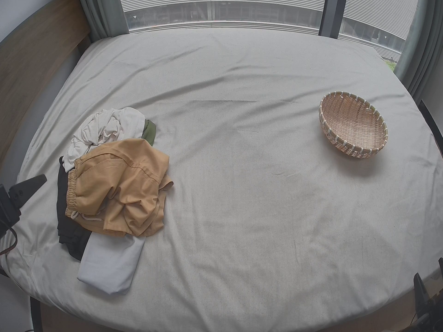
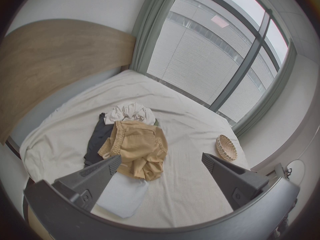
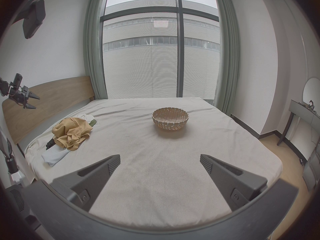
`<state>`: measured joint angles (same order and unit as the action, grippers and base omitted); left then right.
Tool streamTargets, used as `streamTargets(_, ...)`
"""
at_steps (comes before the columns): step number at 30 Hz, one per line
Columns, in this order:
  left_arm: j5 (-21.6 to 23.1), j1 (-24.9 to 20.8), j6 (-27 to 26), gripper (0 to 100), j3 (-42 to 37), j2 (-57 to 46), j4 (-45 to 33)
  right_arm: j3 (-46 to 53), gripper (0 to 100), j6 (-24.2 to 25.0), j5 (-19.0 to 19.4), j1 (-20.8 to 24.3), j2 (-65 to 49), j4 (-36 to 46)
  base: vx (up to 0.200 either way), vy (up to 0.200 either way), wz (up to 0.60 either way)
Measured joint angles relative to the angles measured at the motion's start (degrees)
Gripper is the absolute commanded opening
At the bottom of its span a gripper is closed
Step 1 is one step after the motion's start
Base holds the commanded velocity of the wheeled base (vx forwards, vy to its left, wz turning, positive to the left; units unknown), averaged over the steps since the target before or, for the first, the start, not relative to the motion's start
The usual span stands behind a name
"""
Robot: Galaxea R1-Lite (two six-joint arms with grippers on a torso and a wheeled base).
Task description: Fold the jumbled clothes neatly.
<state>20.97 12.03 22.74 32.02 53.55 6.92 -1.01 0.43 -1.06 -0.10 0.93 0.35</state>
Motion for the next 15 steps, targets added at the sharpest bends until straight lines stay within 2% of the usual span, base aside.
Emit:
streamTargets(4, 8.14, 6.79, 0.09, 100, 0.09, 4.96, 0.57, 0.0, 100, -0.05, 0.0, 0.0, 0.0, -0.09, 0.0, 0.0, 0.0)
streamTargets(6, 10.62, 9.11, 0.11, 100, 0.09, 7.33, 1.55, 0.0, 100, -0.05, 0.0, 0.0, 0.0, -0.09, 0.0, 0.0, 0.0)
streamTargets(15, 14.34, 13.79, 0.09, 100, 0.09, 18.93, 9.02, 0.0, 100, 0.04, 0.0, 0.0, 0.0, -0.11, 0.0, 0.0, 0.0)
